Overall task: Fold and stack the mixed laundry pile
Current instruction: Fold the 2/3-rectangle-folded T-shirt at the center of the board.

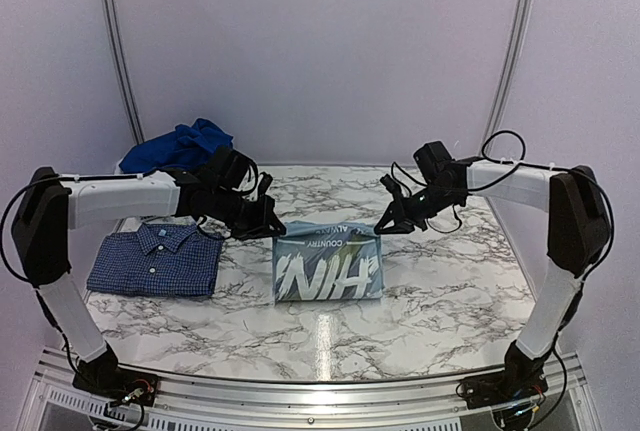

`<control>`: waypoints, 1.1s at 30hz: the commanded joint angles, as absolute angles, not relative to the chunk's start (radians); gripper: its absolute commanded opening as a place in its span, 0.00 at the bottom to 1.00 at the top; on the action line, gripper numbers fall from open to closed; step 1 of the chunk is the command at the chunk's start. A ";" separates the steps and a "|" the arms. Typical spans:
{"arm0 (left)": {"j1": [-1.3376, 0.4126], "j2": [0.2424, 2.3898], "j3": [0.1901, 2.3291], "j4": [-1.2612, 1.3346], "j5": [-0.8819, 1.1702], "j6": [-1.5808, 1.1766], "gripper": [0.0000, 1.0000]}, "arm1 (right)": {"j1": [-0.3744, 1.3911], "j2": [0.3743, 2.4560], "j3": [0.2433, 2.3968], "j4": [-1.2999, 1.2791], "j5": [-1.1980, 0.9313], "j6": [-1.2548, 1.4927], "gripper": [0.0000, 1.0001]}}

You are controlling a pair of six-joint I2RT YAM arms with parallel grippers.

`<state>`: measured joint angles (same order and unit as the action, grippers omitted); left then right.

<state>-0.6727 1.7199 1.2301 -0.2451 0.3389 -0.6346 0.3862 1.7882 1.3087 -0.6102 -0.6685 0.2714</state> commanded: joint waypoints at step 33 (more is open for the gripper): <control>-0.474 2.085 1.630 -0.285 0.281 -0.568 0.70 | 0.154 2.175 1.838 -0.723 -0.697 0.226 0.51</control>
<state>-0.5007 2.1906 1.6691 -0.2935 0.3668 -0.6010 0.2146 2.2578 1.7844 -0.7200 -0.7033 0.2398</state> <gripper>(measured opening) 0.628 0.460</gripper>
